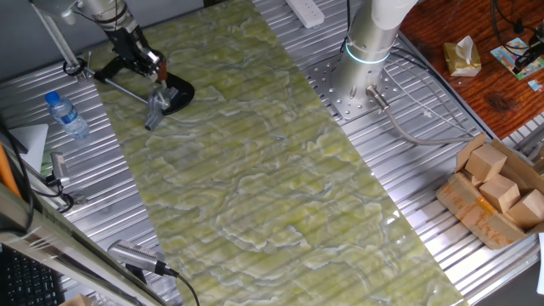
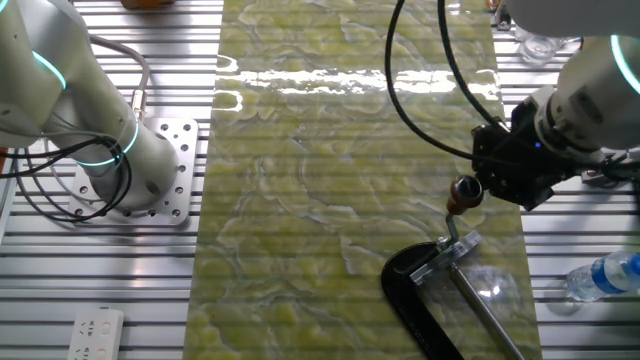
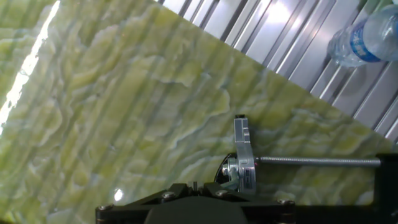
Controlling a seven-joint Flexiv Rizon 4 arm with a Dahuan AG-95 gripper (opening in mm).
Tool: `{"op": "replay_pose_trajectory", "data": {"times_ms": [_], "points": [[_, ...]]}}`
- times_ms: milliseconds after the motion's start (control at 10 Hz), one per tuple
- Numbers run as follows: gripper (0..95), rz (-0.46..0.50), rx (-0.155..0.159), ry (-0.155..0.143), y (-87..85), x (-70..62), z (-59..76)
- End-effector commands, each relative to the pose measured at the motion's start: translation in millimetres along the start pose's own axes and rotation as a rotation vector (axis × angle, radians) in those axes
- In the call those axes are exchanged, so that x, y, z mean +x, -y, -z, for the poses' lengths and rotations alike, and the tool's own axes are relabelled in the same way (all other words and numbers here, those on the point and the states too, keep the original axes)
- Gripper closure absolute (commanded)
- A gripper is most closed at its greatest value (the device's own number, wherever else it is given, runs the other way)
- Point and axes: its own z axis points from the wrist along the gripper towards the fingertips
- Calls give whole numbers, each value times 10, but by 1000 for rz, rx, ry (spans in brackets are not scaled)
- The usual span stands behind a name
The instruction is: Pull up the lever
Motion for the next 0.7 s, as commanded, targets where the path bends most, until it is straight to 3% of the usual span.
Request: {"op": "replay_pose_trajectory", "data": {"times_ms": [100, 400, 600, 700], "points": [[950, -53, -16, 11, -40, -94, -1], [950, -158, -15, 28, -218, -381, 27], [950, -243, -7, 64, -284, -714, 26], [950, -266, 1, 63, -321, -845, 18]]}}
